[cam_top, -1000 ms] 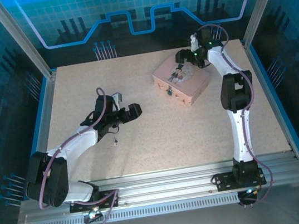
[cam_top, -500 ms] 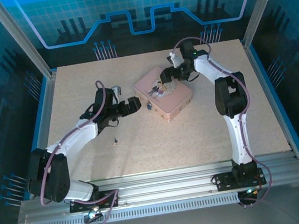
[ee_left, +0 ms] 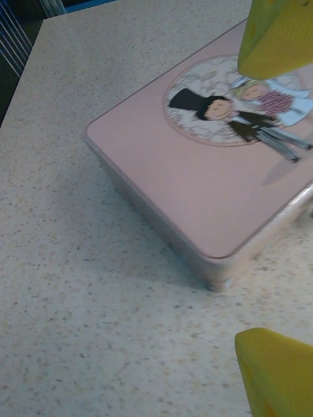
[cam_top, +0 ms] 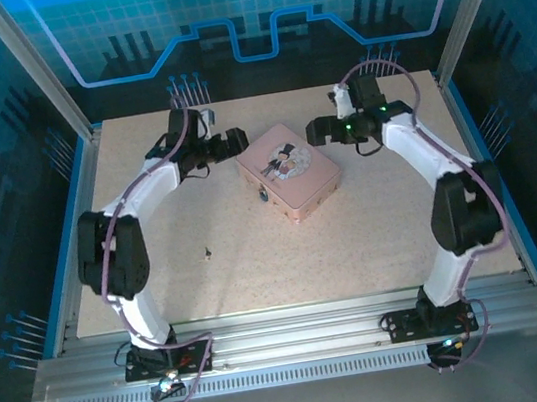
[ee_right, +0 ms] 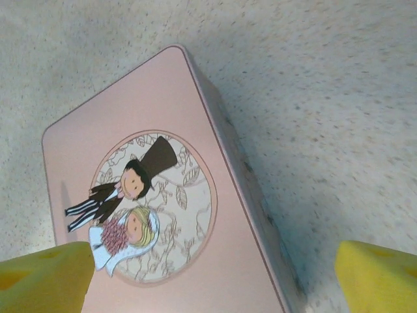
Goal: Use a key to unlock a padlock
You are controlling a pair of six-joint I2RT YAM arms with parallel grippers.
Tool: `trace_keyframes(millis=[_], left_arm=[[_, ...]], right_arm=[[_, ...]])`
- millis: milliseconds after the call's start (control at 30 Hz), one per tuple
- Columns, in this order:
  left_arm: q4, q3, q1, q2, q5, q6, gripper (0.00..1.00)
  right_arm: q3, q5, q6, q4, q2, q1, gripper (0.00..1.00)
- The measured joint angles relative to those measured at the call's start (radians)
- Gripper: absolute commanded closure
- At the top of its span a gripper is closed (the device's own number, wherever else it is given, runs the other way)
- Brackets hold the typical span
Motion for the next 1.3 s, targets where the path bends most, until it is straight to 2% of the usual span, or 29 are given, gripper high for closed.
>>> trace_keyframes(millis=[200,333,467,667,1000,1300], left_arm=[[-0.061,0.186,0.001,0.186,0.084,0.039,0.08],[-0.121,0.289,-0.004,0.287,0.133,0.071,0.10],[-0.161,0.297,-0.015,0.306,0.171,0.098,0.15],[-0.156,0.261,-0.031,0.291,0.218,0.117,0.18],[-0.031,-0.048,-0.079,0.106,0.235,0.085,0.19],[0.109,-0.303,-0.119,-0.062,0.200,0.013,0.20]], right_arm=[[-0.321,0.060,0.172,0.059,-0.226,0.034,0.07],[-0.490,0.051,0.270,0.100,-0.279,0.085,0.08],[-0.571,0.023,0.331,0.151,-0.282,0.127,0.10],[-0.576,0.000,0.380,0.242,-0.245,0.139,0.11],[-0.504,0.029,0.395,0.226,-0.146,0.117,0.14],[-0.363,0.042,0.319,0.180,-0.033,0.073,0.19]])
